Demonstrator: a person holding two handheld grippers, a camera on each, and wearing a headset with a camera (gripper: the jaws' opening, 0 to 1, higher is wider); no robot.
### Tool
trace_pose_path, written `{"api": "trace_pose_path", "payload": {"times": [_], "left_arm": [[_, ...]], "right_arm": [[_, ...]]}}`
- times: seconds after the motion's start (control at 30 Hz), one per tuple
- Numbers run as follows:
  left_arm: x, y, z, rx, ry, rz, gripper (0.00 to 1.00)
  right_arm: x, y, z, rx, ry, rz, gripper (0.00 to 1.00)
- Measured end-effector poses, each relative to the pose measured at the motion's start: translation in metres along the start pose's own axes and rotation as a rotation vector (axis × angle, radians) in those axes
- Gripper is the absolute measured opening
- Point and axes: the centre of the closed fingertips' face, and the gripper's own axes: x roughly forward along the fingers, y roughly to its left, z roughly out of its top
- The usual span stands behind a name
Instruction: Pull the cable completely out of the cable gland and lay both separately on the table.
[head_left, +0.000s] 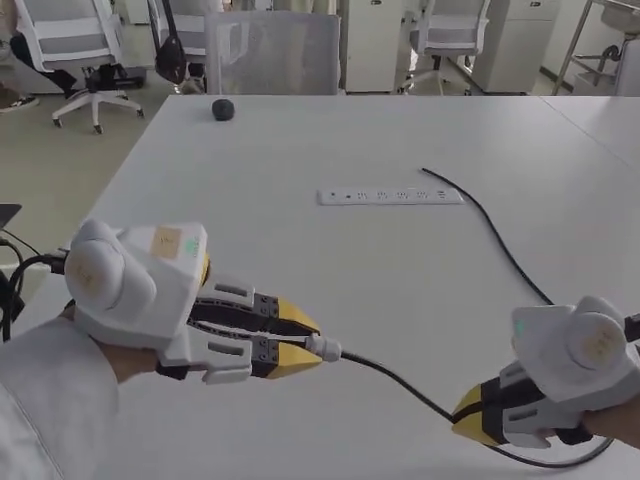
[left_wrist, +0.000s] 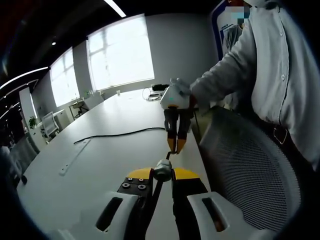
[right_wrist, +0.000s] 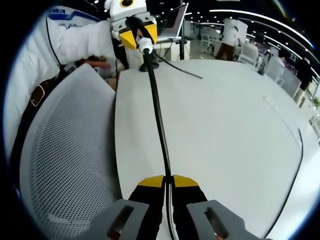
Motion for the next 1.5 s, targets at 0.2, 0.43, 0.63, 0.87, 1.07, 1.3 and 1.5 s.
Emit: {"api": "trace_pose_path", "payload": {"times": [0.2,0.43,0.63,0.87,1.07,1.3,1.5], "left_arm": [[0.0,0.0,-0.001,-0.002,0.002,0.002,0.14],[-0.001,0.001,-0.002,-0.002,0.004,0.003,0.14],[0.001,0.0,-0.003,-0.002,0.006,-0.001,0.15],[0.002,-0.002,-0.002,0.001,0.006,-0.006,0.15],[0.003,-0.003,-0.001,0.001,0.007,-0.009,0.15],[0.005,-0.004,0.001,0.003,0.004,-0.011,0.15],[0.007,-0.005,0.003,0.006,0.001,-0.015,0.15]], "right_arm": [[-0.002,-0.001,-0.002,0.014,0.0,-0.002,0.0],[-0.009,0.002,0.014,0.032,-0.033,0.004,0.13],[-0.017,0.015,0.055,-0.02,-0.1,0.035,0.15],[-0.025,0.031,0.109,-0.068,-0.193,0.072,0.16],[-0.03,0.037,0.148,-0.113,-0.253,0.082,0.12],[-0.021,0.041,0.158,-0.16,-0.236,0.089,0.09],[-0.008,0.037,0.15,-0.199,-0.168,0.06,0.05]]}}
